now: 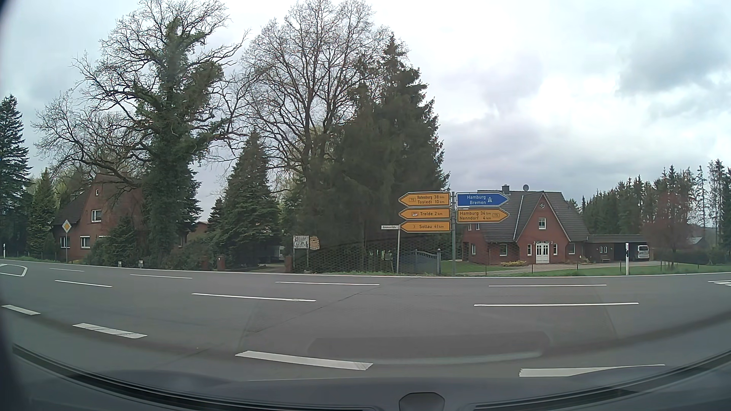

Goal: Follow the waypoints while adhering to traffic rules and regulations

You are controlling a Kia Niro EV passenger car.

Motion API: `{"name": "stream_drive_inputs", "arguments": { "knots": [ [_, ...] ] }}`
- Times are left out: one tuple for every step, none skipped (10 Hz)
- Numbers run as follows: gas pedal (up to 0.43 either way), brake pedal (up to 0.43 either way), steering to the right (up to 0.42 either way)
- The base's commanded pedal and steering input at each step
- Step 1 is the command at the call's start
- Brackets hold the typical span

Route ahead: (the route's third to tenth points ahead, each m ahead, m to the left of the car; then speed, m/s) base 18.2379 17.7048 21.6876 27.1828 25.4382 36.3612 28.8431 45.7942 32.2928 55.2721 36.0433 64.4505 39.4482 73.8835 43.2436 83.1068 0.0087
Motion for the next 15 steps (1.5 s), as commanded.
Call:
{"name": "stream_drive_inputs", "arguments": {
  "knots": [
    [0.0,0.25,-0.044],
    [0.0,0.25,-0.044],
    [0.0,0.25,-0.044],
    [0.0,0.25,-0.044],
    [0.0,0.25,-0.044],
    [0.0,0.25,-0.044],
    [0.0,0.25,-0.044],
    [0.0,0.25,-0.044],
    [0.0,0.25,-0.044],
    [0.0,0.25,-0.044],
    [0.0,0.244,-0.044],
    [0.0,0.244,-0.044],
    [0.0,0.244,-0.044],
    [0.0,0.25,-0.044],
    [0.0,0.238,-0.044]
  ]
}}
